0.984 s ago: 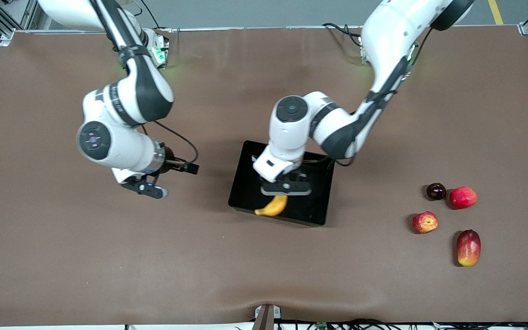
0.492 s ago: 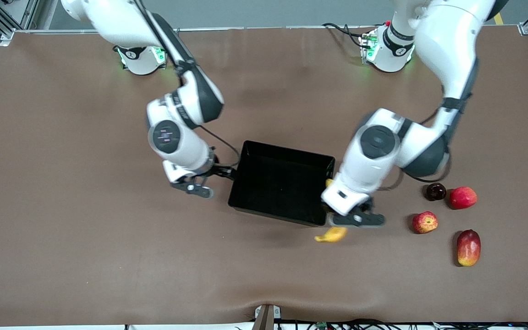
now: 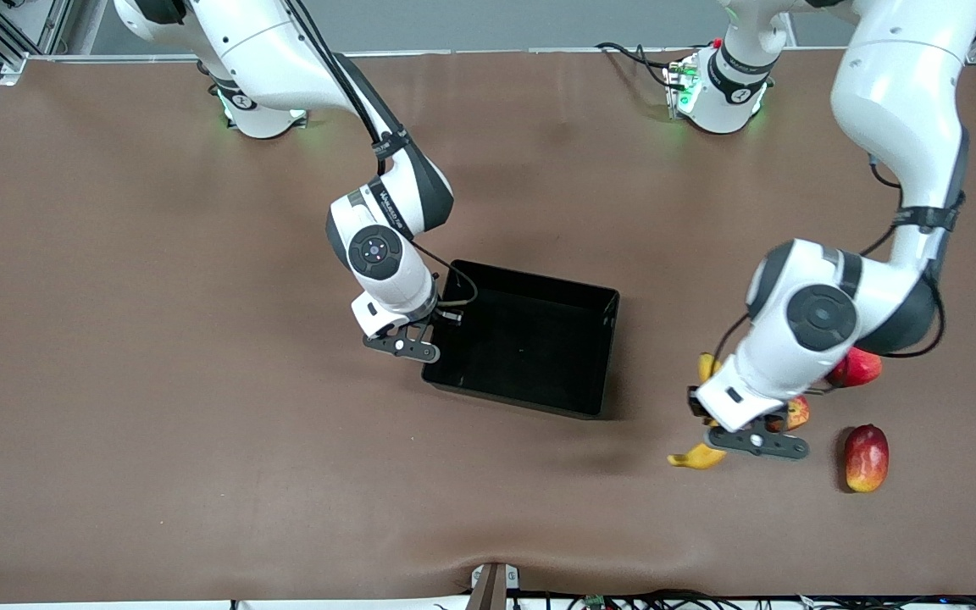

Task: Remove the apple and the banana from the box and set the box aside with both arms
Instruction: 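Carry the banana to the fruits while the right gripper drags the tray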

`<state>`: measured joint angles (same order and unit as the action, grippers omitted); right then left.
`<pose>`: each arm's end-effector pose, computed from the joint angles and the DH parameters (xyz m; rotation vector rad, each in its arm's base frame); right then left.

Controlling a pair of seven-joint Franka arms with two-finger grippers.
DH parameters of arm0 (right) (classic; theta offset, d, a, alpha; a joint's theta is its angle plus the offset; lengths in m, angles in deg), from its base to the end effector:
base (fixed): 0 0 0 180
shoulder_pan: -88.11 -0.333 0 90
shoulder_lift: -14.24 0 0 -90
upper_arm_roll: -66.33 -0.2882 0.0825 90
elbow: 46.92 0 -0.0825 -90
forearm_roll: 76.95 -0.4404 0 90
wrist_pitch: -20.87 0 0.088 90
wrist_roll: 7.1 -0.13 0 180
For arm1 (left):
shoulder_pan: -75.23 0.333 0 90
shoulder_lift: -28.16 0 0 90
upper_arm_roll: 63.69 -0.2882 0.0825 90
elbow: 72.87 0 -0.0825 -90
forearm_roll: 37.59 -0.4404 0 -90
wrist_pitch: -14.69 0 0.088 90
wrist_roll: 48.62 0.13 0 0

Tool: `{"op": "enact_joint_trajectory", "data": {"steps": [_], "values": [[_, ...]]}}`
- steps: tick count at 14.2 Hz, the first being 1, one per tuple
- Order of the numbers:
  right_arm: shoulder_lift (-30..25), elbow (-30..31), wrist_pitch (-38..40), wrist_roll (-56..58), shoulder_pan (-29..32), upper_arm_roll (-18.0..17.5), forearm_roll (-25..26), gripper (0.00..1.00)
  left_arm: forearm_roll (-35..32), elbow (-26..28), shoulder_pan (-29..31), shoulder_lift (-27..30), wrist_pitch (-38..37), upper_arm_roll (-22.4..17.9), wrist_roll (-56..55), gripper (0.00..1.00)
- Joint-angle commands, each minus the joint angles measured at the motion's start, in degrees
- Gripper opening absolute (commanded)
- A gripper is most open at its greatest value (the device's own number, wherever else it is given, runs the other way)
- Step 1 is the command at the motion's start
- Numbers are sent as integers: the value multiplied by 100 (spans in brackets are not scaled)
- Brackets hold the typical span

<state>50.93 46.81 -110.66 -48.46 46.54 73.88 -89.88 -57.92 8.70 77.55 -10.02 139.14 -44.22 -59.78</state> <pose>0.5878 0.4140 0.1674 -3.0272 0.3785 0.0526 0.7496 -0.1705 0.2616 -3.0496 0.3177 -0.2223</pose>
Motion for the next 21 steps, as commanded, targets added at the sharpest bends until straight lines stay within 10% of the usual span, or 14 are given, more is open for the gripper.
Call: {"op": "enact_joint_trajectory", "data": {"steps": [1, 8, 21], "values": [[-4, -93, 74, -48, 70, 1, 142, 0, -5, 8, 163, -67, -9, 22, 446, 0], [-362, -198, 555, 22, 394, 10, 125, 0, -84, -1, 357, -480, 921, -864, 1536, 0], [-1603, 259, 2588, 2999, 3433, 27, 134, 0, -67, -203, 480, -1236, 1626, -1411, 2733, 0]]}}
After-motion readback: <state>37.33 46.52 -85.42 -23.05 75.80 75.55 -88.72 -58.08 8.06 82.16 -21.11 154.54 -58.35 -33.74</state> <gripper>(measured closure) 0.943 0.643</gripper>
